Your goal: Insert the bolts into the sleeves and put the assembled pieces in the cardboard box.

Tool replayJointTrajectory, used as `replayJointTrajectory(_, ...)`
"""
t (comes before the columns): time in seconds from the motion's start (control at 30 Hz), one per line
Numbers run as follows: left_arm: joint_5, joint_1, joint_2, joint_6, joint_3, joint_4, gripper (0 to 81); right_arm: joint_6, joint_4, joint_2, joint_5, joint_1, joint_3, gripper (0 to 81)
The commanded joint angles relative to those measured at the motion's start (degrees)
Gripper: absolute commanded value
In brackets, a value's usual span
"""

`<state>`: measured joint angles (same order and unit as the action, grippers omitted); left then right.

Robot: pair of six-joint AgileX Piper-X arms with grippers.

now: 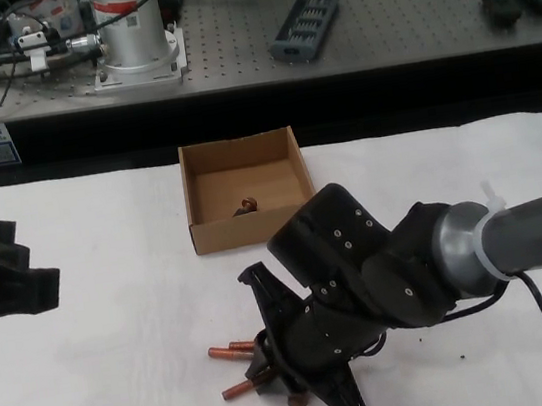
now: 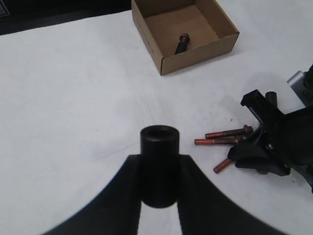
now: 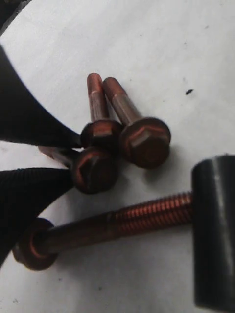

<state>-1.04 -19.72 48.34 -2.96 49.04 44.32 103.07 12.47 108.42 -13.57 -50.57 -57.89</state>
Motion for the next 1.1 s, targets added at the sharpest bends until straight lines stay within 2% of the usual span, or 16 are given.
replayJointTrajectory(0.0, 0.33, 0.09, -0.57, 0.80, 0.12, -0.41, 0.4, 1.06, -1.03, 0.46, 0.23, 0.39, -0.39, 6.5)
replayJointTrajectory(0.2, 0.33, 0.09, -0.57, 0.80, 0.12, -0.41, 0.4, -0.21, -1.03, 0.46, 0.16, 0.39, -0.39, 5.1)
replayJointTrajectory(0.6, 0.33, 0.09, -0.57, 0.80, 0.12, -0.41, 0.4, -19.35, 12.95, 0.46, -8.28, 0.45, -0.39, 5.1)
replayJointTrajectory(0.9, 0.33, 0.09, -0.57, 0.80, 0.12, -0.41, 0.4, -31.39, 21.33, -0.34, -8.77, 1.79, -0.39, 5.1)
replayJointTrajectory(1.07, 0.33, 0.09, -0.57, 0.80, 0.12, -0.57, 0.4, -40.90, 28.80, -1.00, -7.75, 3.17, -0.53, 5.1)
